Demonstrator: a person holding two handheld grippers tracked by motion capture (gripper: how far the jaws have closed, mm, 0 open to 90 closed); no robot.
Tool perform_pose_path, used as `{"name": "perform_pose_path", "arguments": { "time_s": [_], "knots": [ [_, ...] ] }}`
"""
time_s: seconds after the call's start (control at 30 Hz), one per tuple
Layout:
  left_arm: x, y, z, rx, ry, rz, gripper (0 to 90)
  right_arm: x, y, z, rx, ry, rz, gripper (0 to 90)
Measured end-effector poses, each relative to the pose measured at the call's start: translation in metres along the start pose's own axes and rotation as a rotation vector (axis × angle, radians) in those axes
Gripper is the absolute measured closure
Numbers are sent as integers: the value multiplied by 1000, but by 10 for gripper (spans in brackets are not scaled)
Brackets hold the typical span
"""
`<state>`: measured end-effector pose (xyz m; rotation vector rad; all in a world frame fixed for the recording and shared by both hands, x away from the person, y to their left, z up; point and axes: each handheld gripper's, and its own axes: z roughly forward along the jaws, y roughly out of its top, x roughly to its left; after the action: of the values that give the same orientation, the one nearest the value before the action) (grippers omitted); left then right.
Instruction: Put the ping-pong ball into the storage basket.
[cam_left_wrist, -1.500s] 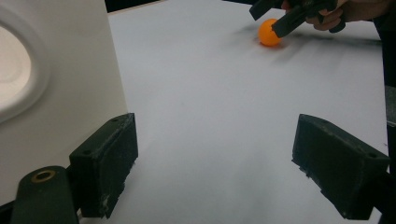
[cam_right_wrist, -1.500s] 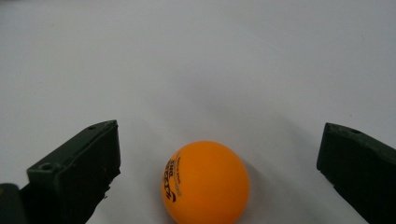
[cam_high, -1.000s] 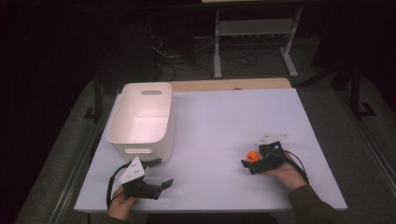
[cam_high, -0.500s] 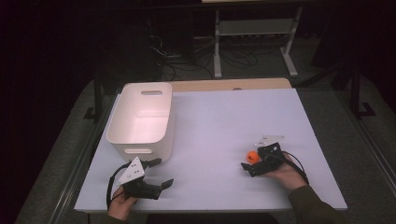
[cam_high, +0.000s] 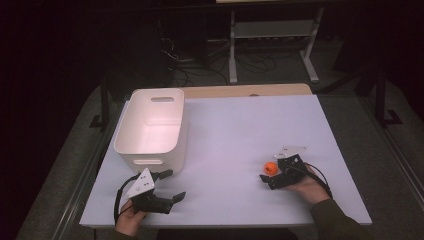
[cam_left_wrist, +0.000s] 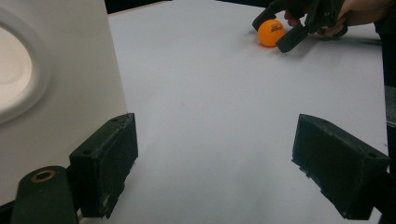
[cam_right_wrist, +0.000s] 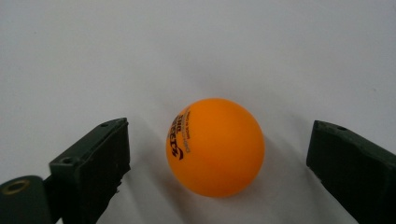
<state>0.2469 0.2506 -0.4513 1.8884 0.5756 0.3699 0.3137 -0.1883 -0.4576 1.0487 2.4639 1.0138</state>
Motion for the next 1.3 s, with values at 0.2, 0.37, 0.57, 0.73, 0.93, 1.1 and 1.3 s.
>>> {"name": "perform_pose_path", "arguments": {
  "time_s": [0.2, 0.37, 0.57, 0.73, 0.93, 1.1, 1.3],
  "knots": [
    [0, 0, 0, 0, 0, 2, 141, 1, 0, -2, -9, 3, -5, 126],
    [0, 0, 0, -1, 0, 2, 141, -1, -1, -4, -12, 5, -3, 156],
    [0, 0, 0, -2, -2, -3, 141, 0, -1, -5, -14, 18, -7, 230],
    [0, 0, 0, -3, -2, -3, 141, 0, 0, -6, -16, 24, -5, 287],
    [1, 0, 0, -6, -3, -6, 141, -1, 0, -6, -14, 31, -4, 341],
    [1, 0, 0, -3, -4, -7, 141, -1, 0, -7, -17, 36, -2, 384],
    [1, 0, 0, -3, -4, -13, 141, -2, 0, -7, -19, 45, 1, 432]
  ]
}}
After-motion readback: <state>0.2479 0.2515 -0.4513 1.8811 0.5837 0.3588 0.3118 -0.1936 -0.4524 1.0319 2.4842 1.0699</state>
